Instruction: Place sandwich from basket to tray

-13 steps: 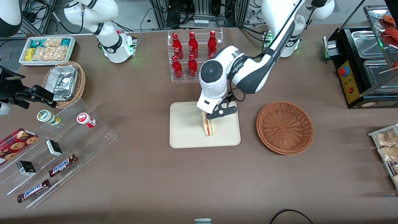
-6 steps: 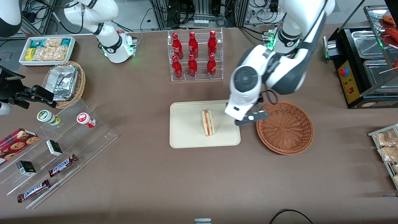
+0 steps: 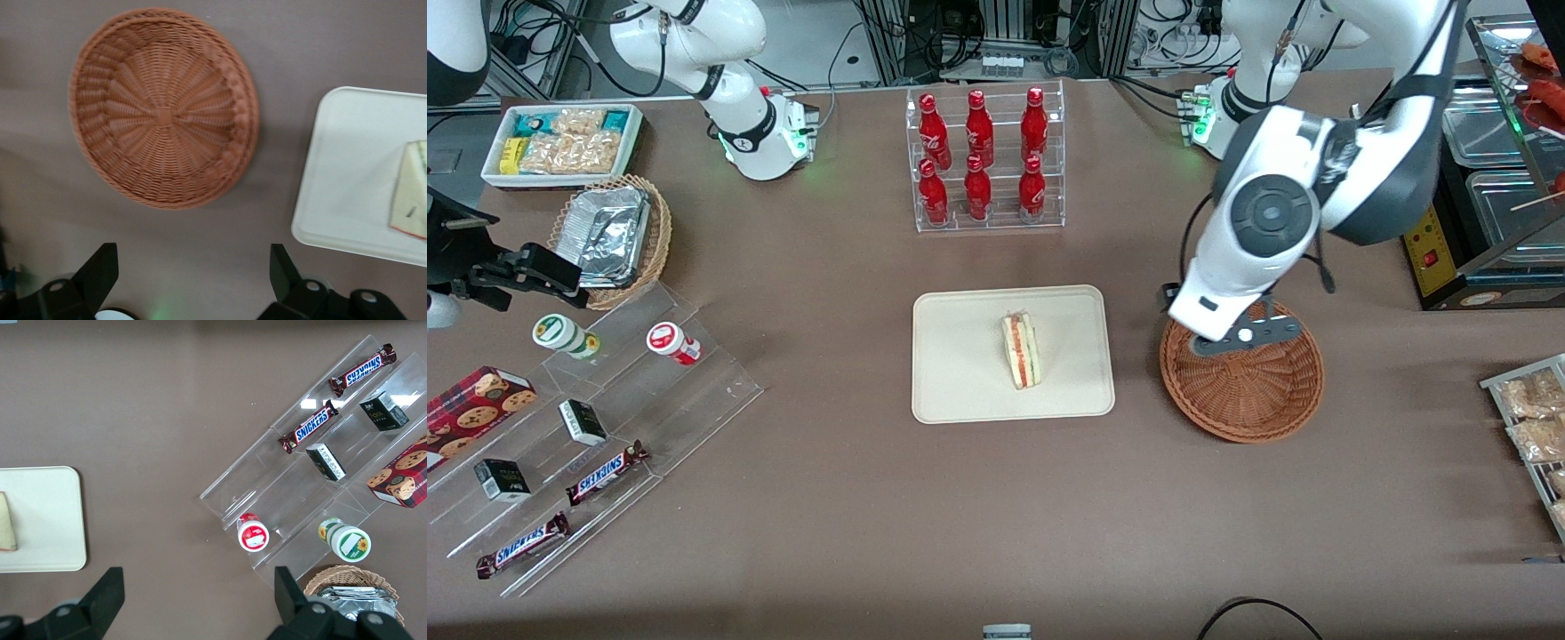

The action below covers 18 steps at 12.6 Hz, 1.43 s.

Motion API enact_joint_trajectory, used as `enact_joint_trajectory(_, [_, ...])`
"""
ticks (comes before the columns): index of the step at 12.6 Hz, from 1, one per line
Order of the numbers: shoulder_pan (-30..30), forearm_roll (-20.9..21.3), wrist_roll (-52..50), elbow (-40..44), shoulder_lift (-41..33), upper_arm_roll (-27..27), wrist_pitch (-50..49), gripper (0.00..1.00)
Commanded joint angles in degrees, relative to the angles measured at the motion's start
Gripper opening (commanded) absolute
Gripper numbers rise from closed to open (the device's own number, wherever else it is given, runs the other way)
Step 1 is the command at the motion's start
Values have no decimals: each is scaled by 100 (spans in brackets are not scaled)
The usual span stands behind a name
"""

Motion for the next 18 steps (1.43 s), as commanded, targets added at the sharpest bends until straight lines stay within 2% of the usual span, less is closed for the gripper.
enact_joint_trajectory(1, [747,-264,915,-708,-826,-337,-124,100])
enact_joint_trajectory(6, [1337,-309,2156,-543,-1363,-312,-1012,100])
enact_joint_trajectory(10, [1408,-336,3359,46,-1364,284,-1724,100])
enact_joint_trajectory(15, [1408,-327,3775,486,-1390,953,-1760,100])
enact_joint_trajectory(18, [1408,-318,3775,530,-1329,1050,-1585,100])
